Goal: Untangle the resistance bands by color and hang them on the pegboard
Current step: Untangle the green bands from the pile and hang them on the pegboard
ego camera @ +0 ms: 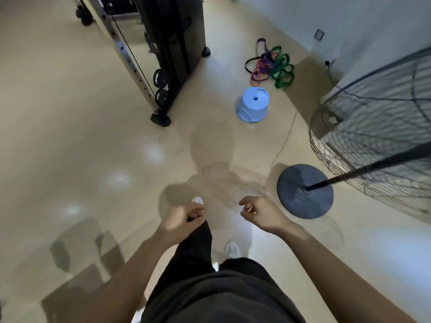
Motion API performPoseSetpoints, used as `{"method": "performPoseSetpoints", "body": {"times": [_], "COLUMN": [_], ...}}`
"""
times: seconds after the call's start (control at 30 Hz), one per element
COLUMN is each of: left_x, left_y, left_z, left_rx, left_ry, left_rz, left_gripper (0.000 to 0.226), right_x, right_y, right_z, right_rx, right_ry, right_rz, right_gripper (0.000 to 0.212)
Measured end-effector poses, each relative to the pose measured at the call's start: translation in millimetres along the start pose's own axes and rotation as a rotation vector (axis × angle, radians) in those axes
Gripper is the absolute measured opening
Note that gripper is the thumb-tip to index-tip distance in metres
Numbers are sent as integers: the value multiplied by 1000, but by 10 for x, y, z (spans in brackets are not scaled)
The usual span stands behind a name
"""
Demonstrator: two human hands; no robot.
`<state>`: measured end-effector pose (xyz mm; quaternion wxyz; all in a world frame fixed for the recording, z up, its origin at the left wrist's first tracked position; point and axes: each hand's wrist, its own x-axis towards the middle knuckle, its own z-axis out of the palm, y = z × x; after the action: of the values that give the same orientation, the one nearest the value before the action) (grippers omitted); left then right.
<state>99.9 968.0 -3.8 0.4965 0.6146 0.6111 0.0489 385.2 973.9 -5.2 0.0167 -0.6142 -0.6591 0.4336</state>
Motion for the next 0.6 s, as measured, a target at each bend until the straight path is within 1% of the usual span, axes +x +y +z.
{"method": "performPoseSetpoints", "body": {"times": [0.1,0.3,0.43,0.6], "left_x": [578,1751,2597,3692], "left_y": [-27,216,585,1237], "left_z": [-386,-1292,-1839,-2276], "left_rx": [-20,114,167,229], "left_ry": [-12,-124,-131,-156], "left_rz": [-6,61,137,191], "left_gripper": [28,35,31,32], "right_x": [607,1608,2200,2977], "right_y": [-162,-484,-567,-342], "right_z": [-314,-907,-1356,-2000], "right_rx": [20,44,114,180], "right_ry": [-3,30,61,142], "right_rz": [46,153,219,303], "right_gripper": [29,27,26,26]}}
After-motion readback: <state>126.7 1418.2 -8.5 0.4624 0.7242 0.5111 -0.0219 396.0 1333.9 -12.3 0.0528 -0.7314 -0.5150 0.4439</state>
